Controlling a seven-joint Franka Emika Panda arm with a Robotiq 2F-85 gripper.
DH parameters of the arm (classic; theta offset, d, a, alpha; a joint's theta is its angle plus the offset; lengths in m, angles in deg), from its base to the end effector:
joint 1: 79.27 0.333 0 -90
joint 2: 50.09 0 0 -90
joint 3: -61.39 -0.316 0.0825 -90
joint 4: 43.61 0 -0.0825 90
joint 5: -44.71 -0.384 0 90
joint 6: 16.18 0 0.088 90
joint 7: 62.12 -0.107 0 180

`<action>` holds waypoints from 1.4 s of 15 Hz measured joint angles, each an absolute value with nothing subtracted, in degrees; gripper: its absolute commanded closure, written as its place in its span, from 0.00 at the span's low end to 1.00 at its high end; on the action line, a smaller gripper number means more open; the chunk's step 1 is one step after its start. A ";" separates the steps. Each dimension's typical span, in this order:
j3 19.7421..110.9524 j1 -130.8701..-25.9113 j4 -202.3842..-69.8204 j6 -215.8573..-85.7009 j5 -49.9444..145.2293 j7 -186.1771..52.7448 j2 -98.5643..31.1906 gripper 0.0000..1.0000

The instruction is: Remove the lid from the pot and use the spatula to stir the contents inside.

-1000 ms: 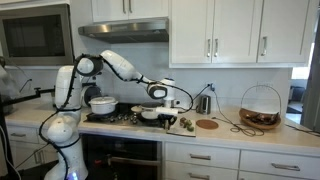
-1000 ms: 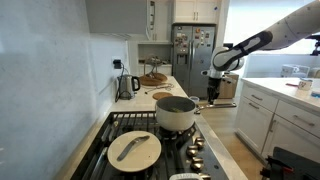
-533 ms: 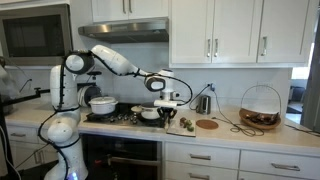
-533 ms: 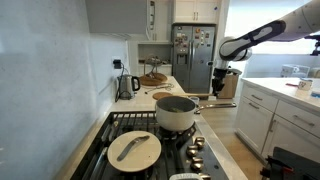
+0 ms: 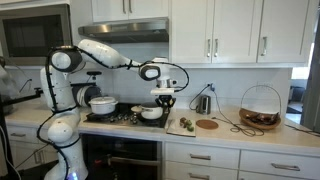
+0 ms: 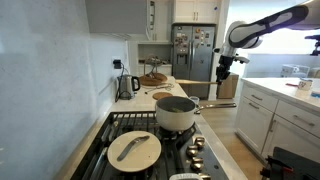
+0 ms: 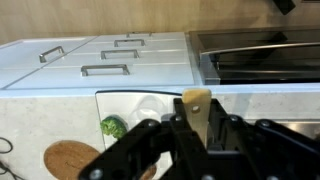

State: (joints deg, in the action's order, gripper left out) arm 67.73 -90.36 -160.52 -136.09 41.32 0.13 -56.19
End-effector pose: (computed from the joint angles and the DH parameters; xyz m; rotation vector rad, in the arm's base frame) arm 0.5162 -0.1608 0.5047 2.8626 1.1375 0.2518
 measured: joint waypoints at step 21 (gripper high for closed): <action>61.87 -79.28 -166.10 -123.17 66.85 -17.54 -68.66 0.93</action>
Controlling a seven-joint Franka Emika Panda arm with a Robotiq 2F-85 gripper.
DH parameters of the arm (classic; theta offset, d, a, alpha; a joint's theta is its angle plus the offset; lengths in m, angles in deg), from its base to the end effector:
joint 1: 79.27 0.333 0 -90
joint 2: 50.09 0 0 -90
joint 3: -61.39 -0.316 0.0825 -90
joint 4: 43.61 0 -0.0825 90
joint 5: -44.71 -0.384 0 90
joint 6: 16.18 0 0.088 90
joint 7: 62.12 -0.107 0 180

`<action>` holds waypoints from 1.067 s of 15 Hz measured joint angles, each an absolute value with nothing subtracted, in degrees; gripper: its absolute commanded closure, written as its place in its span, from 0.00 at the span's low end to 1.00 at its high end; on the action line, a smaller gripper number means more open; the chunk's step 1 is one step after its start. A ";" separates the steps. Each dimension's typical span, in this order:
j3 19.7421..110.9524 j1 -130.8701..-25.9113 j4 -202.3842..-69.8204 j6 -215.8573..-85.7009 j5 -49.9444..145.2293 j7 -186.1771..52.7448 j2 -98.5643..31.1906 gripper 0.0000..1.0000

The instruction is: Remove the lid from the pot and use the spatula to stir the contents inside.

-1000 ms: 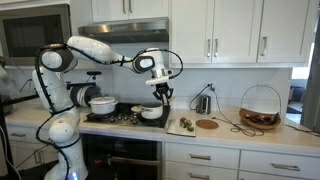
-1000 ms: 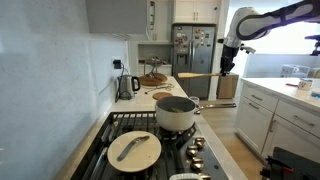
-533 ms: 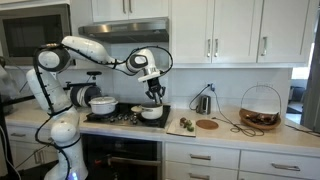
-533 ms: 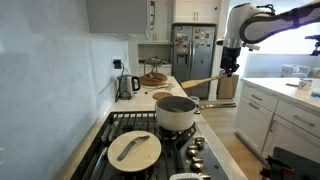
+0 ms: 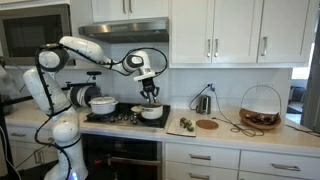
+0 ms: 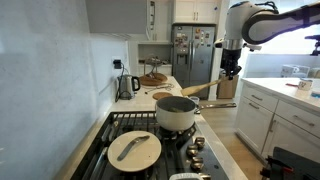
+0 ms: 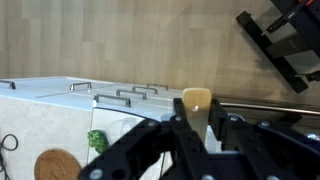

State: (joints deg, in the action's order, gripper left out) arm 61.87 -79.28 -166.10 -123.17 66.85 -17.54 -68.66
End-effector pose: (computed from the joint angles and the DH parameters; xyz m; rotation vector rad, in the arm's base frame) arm 0.4649 -0.0332 0.5498 2.5159 1.1753 -0.1301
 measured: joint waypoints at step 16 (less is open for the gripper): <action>58.11 -75.42 -166.31 -120.70 68.97 -23.80 -64.10 0.93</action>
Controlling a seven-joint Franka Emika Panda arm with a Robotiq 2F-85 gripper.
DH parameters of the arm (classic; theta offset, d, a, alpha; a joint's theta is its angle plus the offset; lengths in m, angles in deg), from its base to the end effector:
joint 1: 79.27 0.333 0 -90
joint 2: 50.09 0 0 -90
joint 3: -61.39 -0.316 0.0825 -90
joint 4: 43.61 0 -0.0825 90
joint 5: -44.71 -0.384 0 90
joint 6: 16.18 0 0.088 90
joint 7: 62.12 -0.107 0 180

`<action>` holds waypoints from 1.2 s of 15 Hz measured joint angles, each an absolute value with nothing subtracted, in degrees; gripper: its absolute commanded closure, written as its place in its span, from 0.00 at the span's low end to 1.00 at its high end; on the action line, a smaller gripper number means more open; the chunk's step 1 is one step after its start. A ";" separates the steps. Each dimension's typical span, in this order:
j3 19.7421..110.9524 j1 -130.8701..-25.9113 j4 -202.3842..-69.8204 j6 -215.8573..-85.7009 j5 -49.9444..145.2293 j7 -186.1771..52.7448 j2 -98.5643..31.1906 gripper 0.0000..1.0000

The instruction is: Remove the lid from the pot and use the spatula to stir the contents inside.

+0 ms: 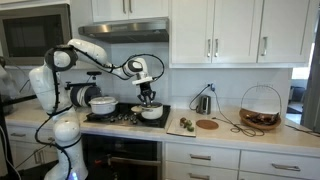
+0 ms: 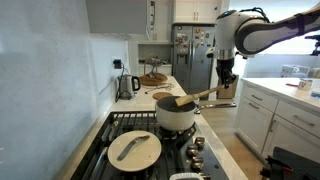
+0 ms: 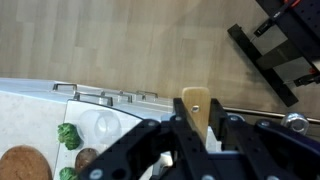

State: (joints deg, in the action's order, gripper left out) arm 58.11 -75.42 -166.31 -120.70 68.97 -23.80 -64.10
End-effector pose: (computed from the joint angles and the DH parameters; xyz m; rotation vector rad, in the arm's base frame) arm 0.4763 0.0275 0.5086 2.4642 1.2118 -0.2555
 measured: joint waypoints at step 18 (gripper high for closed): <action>55.71 -72.65 -164.88 -120.56 69.10 -27.96 -63.36 0.93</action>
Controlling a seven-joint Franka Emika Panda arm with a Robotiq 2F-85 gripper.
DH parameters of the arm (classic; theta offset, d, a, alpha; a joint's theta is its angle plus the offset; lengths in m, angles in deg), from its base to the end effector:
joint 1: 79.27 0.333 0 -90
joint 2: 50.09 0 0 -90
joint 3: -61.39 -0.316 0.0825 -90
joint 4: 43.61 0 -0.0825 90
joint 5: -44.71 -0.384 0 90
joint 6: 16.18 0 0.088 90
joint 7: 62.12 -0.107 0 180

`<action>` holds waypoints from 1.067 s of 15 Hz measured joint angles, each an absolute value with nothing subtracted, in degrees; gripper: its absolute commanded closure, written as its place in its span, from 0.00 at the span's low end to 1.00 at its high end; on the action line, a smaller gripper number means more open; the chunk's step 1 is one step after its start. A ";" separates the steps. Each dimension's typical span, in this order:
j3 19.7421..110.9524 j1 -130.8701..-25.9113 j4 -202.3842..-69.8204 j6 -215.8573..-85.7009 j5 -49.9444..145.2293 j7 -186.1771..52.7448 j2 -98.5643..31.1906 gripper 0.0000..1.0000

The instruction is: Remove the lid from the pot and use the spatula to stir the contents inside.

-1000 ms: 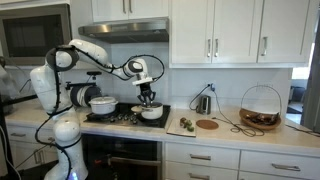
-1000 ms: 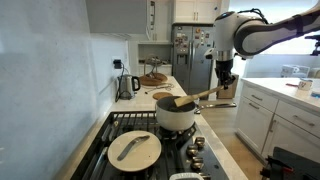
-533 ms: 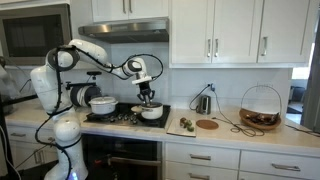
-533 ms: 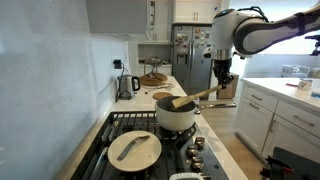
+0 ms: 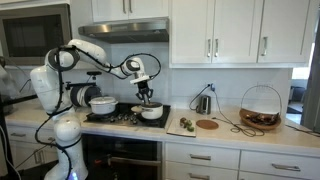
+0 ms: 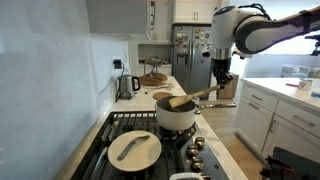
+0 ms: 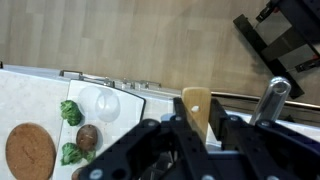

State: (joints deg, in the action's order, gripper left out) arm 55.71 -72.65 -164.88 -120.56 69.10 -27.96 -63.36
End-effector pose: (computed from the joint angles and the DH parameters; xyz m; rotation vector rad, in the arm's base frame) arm 0.4774 0.0724 0.5141 2.4353 1.2194 -0.2018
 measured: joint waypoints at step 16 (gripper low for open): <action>53.38 -71.15 -165.08 -120.24 69.44 -31.18 -62.34 0.93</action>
State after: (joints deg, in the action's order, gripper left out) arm 53.38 -71.15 -165.08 -120.24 69.44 -31.18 -62.34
